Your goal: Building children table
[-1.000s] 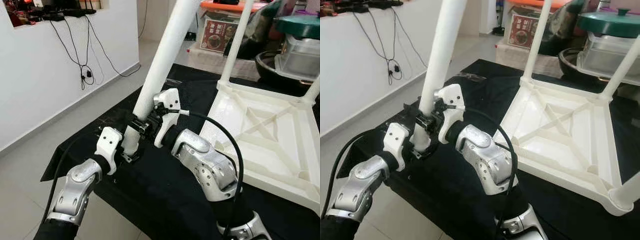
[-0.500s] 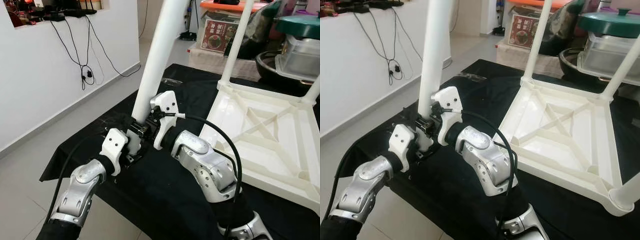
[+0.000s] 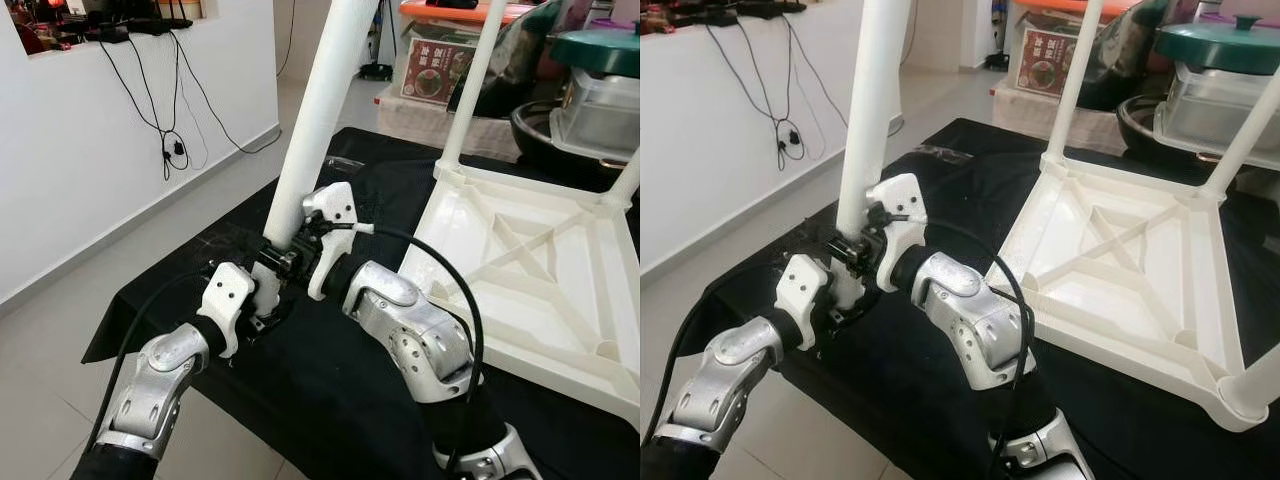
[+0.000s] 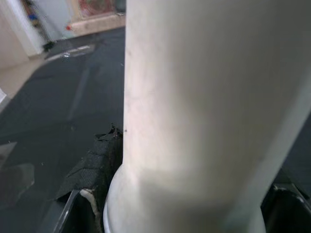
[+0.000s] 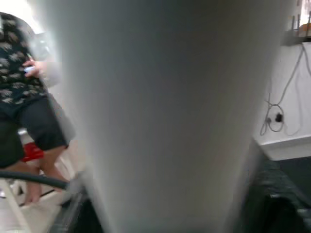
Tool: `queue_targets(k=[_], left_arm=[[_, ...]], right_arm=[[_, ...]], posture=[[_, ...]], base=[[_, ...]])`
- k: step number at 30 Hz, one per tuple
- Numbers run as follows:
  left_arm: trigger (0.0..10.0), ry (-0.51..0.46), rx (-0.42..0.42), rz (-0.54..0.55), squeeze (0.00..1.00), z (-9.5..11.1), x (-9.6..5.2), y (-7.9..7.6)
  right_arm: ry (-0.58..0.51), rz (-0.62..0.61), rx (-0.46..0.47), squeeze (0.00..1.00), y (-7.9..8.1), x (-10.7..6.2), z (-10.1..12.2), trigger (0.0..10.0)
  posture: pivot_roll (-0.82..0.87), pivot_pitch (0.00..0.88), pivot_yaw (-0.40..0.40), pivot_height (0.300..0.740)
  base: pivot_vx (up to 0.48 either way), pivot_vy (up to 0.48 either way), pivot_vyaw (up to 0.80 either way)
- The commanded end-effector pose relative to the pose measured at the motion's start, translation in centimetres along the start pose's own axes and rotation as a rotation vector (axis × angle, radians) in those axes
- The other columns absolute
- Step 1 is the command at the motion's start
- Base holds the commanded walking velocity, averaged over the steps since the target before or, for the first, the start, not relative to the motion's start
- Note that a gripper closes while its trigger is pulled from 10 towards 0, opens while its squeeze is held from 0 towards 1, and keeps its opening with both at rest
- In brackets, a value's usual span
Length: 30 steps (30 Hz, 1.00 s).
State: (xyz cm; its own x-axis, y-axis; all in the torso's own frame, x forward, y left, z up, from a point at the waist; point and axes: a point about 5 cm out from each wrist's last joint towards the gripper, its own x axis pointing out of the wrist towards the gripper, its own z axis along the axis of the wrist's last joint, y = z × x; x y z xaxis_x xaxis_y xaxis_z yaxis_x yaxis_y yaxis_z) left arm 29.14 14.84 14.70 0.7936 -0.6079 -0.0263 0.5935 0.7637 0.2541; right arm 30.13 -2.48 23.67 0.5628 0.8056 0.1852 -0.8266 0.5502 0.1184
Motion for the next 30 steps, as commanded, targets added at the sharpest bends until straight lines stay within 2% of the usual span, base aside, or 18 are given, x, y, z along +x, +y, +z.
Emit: queue_targets(k=[1,3,4,5,6,8,10,12,15,16,17,19,20,23,24,26,30], left_arm=[[10.0,-0.014,0.017,-0.036,0.00,0.7,-0.4,0.0],[10.0,-0.014,0.017,-0.036,0.00,0.7,-0.4,0.0],[10.0,-0.024,0.008,-0.064,0.00,1.2,-0.9,0.1],[10.0,-0.024,0.007,-0.130,0.00,1.7,-1.6,-0.3],[10.0,-0.024,0.007,-0.130,0.00,1.7,-1.6,-0.3],[10.0,-0.017,-0.001,-0.245,0.00,2.3,-2.5,-1.3],[10.0,-0.020,-0.022,-0.325,0.00,2.7,-2.9,-2.2],[10.0,-0.020,-0.022,-0.325,0.00,2.7,-2.9,-2.2],[10.0,0.010,-0.017,-0.373,0.00,2.4,-2.8,-2.6],[10.0,0.023,-0.016,-0.383,0.00,2.1,-2.8,-2.7],[10.0,0.028,-0.026,-0.389,0.00,2.0,-2.7,-2.8],[10.0,0.032,-0.036,-0.392,0.00,1.9,-2.8,-2.8],[10.0,0.035,-0.043,-0.398,0.00,2.0,-2.7,-2.9],[10.0,0.042,-0.048,-0.407,0.00,2.0,-2.7,-2.9],[10.0,0.042,-0.052,-0.410,0.00,2.1,-2.7,-3.0],[10.0,0.040,-0.060,-0.427,0.00,2.3,-2.6,-3.1],[10.0,0.042,-0.061,-0.442,0.00,2.3,-2.5,-3.2]], right_arm=[[-0.011,0.013,0.024,1.00,-0.2,0.0,0.3,10.0],[-0.011,0.013,0.024,1.00,-0.2,0.0,0.3,10.0],[-0.047,0.046,0.062,1.00,-0.2,-0.1,0.8,10.0],[-0.092,0.114,0.114,0.00,0.1,-0.2,1.6,10.0],[-0.092,0.114,0.114,0.00,0.1,-0.2,1.6,10.0],[-0.150,0.243,0.181,0.00,1.0,-0.5,2.5,10.0],[-0.166,0.331,0.186,0.00,2.0,-0.7,2.6,10.0],[-0.166,0.331,0.186,0.00,2.0,-0.7,2.6,10.0],[-0.193,0.391,0.197,0.00,2.8,-0.6,2.7,10.0],[-0.208,0.409,0.208,0.00,3.1,-0.5,2.8,8.7],[-0.221,0.421,0.211,0.00,3.4,-0.5,2.9,3.8],[-0.227,0.429,0.215,0.00,3.6,-0.5,2.9,3.8],[-0.235,0.428,0.217,0.00,3.6,-0.5,3.0,1.1],[-0.244,0.425,0.220,0.00,3.6,-0.5,3.0,1.1],[-0.245,0.418,0.215,0.00,3.6,-0.5,3.0,0.0],[-0.261,0.364,0.162,0.00,3.3,-0.5,2.8,0.0],[-0.261,0.347,0.133,0.00,3.2,-0.5,2.7,0.0]], posture=[[0.07,0.000,-0.012,0.740],[0.07,0.000,-0.012,0.740],[0.07,0.000,-0.014,0.740],[0.08,0.000,-0.016,0.740],[0.08,0.000,-0.016,0.740],[0.08,0.000,-0.017,0.740],[0.09,0.000,-0.017,0.740],[0.09,0.000,-0.017,0.740],[0.09,0.000,-0.015,0.740],[0.09,0.000,-0.014,0.740],[0.09,0.000,-0.008,0.740],[0.09,0.000,-0.008,0.740],[0.08,0.000,-0.008,0.740],[0.08,0.000,-0.008,0.740],[0.08,0.000,-0.007,0.740],[0.08,0.000,0.002,0.740],[0.08,0.000,0.002,0.740]], base=[[0.000,0.000,0.00],[0.000,0.000,0.00],[0.000,0.000,0.00],[0.000,0.000,0.00],[0.000,0.000,0.00],[0.000,0.000,0.00],[0.000,0.000,0.00],[0.000,0.000,0.00],[0.000,0.000,0.00],[0.000,0.000,0.00],[0.000,0.000,0.00],[0.000,0.000,0.00],[0.000,0.000,0.00],[0.000,0.000,0.00],[0.000,0.000,0.00],[0.000,0.000,0.00],[0.000,0.000,0.00]])
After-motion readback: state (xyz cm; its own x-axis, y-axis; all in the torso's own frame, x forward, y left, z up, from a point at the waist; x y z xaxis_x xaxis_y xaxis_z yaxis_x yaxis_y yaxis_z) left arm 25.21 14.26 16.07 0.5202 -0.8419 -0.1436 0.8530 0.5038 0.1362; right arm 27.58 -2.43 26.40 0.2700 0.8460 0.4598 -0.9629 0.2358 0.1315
